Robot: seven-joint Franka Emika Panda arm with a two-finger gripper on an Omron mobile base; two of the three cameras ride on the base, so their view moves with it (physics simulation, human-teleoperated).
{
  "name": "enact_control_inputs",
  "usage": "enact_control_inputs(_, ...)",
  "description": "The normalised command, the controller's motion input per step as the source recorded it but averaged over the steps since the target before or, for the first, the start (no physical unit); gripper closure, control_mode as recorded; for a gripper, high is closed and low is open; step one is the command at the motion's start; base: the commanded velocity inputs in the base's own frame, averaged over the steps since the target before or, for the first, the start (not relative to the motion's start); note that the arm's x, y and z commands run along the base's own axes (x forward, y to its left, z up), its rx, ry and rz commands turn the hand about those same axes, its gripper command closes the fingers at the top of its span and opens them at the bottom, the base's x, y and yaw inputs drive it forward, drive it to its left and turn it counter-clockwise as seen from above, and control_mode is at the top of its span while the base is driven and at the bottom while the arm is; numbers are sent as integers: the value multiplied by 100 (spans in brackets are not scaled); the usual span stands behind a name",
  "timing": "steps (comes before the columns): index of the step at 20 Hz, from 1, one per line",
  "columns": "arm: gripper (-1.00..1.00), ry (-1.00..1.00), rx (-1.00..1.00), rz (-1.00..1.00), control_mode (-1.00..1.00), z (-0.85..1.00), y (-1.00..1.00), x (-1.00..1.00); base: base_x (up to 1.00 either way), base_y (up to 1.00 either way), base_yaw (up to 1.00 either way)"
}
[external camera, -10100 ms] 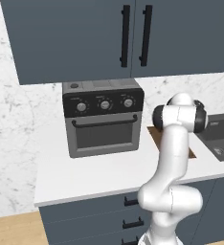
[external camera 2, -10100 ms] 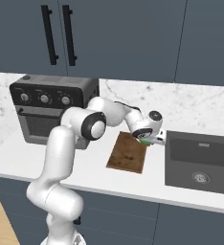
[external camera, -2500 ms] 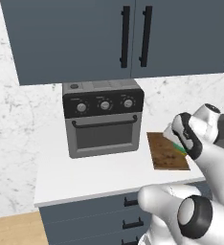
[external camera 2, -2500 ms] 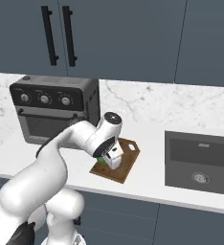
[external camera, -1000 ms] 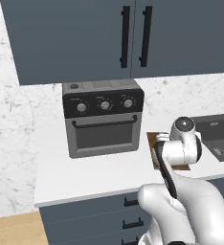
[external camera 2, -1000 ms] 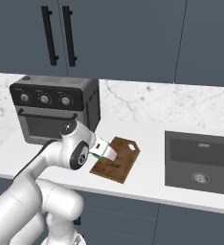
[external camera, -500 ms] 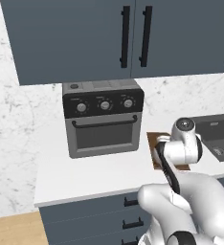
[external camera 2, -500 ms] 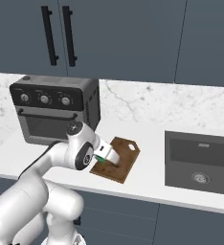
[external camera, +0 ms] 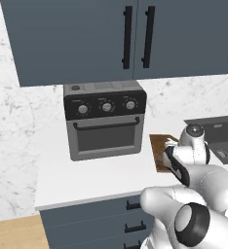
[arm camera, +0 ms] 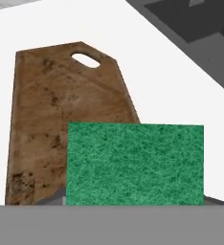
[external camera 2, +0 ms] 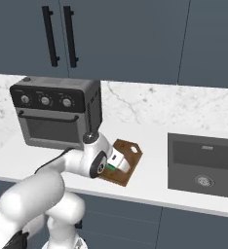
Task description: Pick up the sponge from the counter and clean the cutting board by briefly scrubbing or pressing down on the cutting board. Once finished, release the sponge.
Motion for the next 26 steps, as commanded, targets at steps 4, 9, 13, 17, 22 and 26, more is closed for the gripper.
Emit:
enact_control_inputs(4,100,-1,0,0,-100,-100,0,0,0,0,0)
enact_control_inputs(9,100,0,0,0,-100,-100,0,0,0,0,0)
enact_control_inputs(13,100,-3,0,0,-100,-81,0,1,0,0,0)
enact_control_inputs(17,100,-9,0,0,-100,-9,0,0,0,0,0)
enact_control_inputs(22,100,-7,8,0,-100,41,0,0,0,0,0)
enact_control_inputs(26,100,0,21,0,-100,76,-11,-2,0,0,0)
